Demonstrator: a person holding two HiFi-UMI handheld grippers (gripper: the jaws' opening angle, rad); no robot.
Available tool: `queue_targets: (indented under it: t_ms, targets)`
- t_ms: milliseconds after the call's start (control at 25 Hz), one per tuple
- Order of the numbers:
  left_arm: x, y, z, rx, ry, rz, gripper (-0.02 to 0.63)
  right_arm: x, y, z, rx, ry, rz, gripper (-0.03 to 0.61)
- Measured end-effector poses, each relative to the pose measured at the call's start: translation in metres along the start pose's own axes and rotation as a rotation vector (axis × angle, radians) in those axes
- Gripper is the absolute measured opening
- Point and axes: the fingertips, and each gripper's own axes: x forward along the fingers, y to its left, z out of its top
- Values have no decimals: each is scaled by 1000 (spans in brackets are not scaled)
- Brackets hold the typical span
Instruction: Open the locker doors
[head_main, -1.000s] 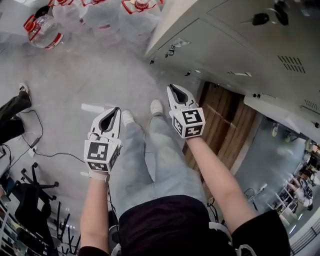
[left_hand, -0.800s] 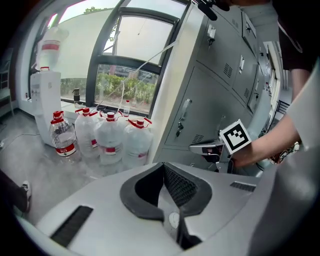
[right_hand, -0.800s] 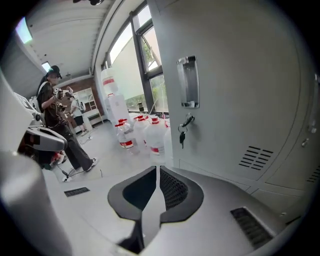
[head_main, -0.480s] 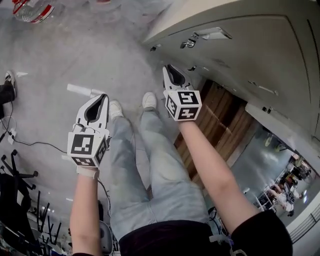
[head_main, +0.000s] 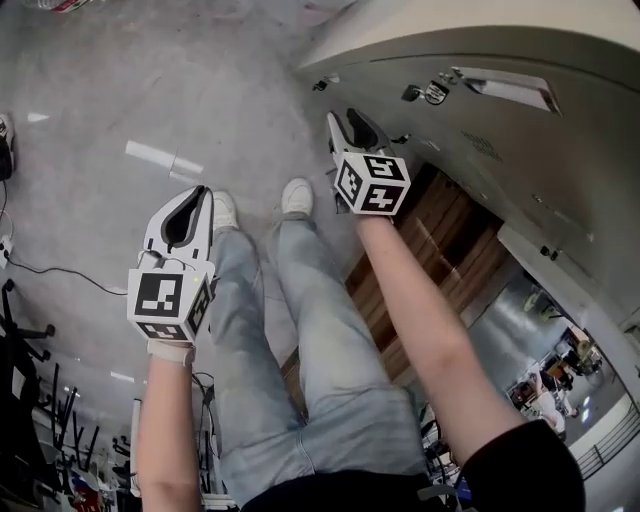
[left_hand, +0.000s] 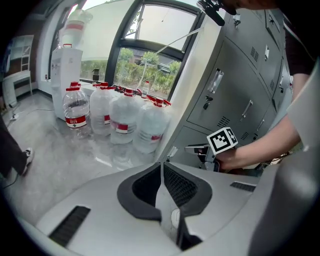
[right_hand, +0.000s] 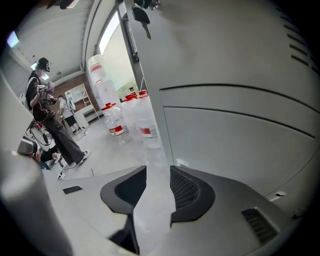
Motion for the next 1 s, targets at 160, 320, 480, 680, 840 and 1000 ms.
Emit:
queue_targets:
  t_ms: [160,320,480,680,840,1000]
  targets:
    - [13,11,-21,-21,23,19,18,35,-4,-12,-39,20,11,190]
    - [19,26,-35,-47,19,27,18,63,-9,-23,-45,39,-2,212]
    - [29,43,-53,-56,27,32,18,88,-17,-33,-28,43,-29,245]
    - [41,63,-68,-56,34,43,18,115,-34,-46,39,34,-77,261]
    - [48,70,-77,-42,38,27,18,131,-44,-48,89,-5,-100,273]
    - [54,80,-85,-35,49,33,18,143,-48,-42,114,-49,-126,279]
